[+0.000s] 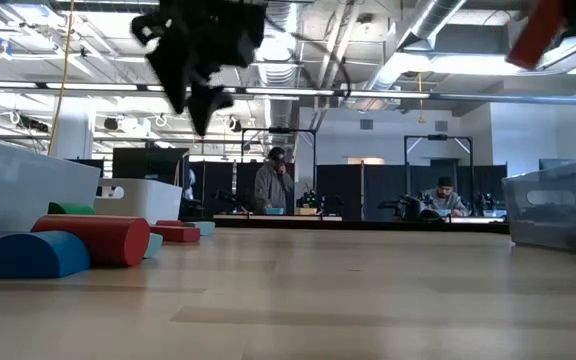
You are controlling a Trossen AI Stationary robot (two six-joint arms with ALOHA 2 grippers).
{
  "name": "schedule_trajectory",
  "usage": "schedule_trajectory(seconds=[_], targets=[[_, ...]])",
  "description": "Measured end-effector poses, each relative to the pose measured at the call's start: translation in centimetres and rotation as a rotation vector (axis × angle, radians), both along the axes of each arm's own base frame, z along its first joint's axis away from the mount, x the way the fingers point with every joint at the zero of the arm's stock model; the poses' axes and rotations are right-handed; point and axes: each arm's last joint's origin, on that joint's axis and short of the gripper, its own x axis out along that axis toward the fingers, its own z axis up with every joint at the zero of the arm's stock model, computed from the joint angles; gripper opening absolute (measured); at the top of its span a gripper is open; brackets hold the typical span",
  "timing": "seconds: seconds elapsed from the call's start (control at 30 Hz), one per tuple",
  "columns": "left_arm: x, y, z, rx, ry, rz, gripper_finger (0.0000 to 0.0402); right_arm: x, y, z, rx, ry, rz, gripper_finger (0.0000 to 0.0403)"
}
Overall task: Sort blocks by size
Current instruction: Put the orange rectangular block into the black bin
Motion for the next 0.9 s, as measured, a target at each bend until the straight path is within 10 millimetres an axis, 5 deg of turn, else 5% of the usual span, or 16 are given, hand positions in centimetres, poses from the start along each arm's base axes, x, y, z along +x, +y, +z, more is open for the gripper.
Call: schedule_trajectory(seconds=[0.3, 0.73, 0.9], targets=[[-1.8, -0.6, -2.9, 0.072, -0.032, 0.015, 0.0251, -1.5, 0.9, -4.0, 0.006, 0.171, -0.043, 0.0093], [-2.2, -2.6, -7.4, 0.109, -0.070, -0.155, 0.0250, -2.8, 0.5, -5.7, 0.115, 0.183, -0.239, 0.0092], [-1.8, -3.2, -8.2, 0.126, -0.124, -0.196, 0.0221, -3.4, 0.1, -6.6, 0.158, 0.152, -0.290, 0.0092]])
